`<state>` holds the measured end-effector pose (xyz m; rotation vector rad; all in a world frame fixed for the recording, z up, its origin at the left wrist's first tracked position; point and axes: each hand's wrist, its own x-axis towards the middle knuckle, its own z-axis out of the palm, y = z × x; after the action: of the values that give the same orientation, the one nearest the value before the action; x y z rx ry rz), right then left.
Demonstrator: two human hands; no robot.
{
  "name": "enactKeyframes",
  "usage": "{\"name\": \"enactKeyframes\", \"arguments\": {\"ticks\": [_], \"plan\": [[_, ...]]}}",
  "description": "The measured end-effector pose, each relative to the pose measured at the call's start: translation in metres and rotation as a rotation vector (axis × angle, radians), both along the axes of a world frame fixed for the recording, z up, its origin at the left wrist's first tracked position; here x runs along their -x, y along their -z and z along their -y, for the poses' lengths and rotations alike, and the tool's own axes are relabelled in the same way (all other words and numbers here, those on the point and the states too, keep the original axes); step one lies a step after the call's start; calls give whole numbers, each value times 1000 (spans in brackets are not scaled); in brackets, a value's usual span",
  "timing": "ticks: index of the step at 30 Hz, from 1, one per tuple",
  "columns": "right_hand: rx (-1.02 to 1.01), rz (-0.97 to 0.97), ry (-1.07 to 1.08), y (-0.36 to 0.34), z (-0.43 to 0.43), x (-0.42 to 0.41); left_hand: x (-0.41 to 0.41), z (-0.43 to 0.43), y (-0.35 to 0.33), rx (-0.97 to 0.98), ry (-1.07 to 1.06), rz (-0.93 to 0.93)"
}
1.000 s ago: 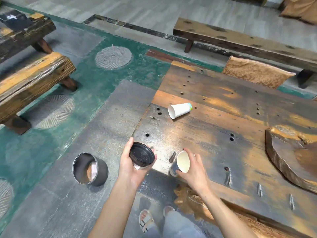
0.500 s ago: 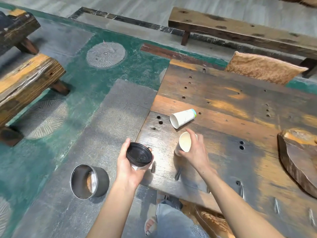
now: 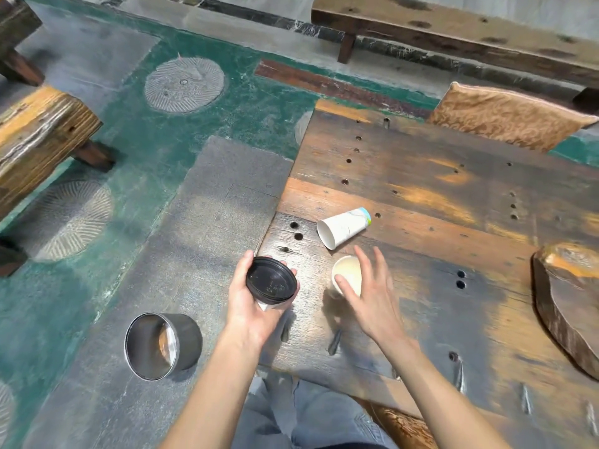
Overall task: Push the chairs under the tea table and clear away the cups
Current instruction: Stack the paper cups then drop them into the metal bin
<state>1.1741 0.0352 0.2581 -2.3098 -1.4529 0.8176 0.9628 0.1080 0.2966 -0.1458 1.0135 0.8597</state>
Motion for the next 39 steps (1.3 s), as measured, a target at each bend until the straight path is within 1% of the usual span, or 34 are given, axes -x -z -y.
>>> {"name": "enactKeyframes", "arguments": {"ticks": [3, 5, 10, 13, 15, 17, 20, 22, 24, 28, 30, 33, 35, 37, 39], "plan": [[-74, 145, -12, -16, -17, -10, 2, -3, 3, -10, 24, 24], [-58, 204, -95, -25, -49, -16, 4, -5, 4, -15, 32, 32], [274, 266, -387, -14, -136, -9, 16, -4, 5, -12, 44, 22], [458, 433, -521, 4, -165, 0, 25, -4, 6, -13, 48, 19], [525, 541, -577, 16, -170, 2, 32, -2, 7, -20, 48, 23], [526, 634, -607, 23, -168, 1, 39, -2, 9, -22, 47, 16], [415, 691, -586, 17, -161, -15, 46, -1, 10, -13, 43, -8], [300, 625, -479, 2, -154, -34, 47, -1, 10, -2, 44, -12], [131, 545, -360, -17, -142, -55, 44, -2, 9, 10, 50, -7], [-200, 448, -170, -50, -101, -77, 31, -7, 6, 6, 81, 21], [-301, 347, -57, -63, -79, -81, 23, -9, 3, -3, 110, 27], [-447, 144, 78, -79, -50, -78, 13, -12, 0, -14, 138, 29], [-487, 56, 156, -84, -30, -69, 7, -14, -1, -15, 152, 34], [-466, -23, 223, -83, -13, -59, 4, -15, -1, -11, 160, 27], [-448, -116, 226, -79, 1, -48, 2, -16, -1, -4, 170, 19]]}}
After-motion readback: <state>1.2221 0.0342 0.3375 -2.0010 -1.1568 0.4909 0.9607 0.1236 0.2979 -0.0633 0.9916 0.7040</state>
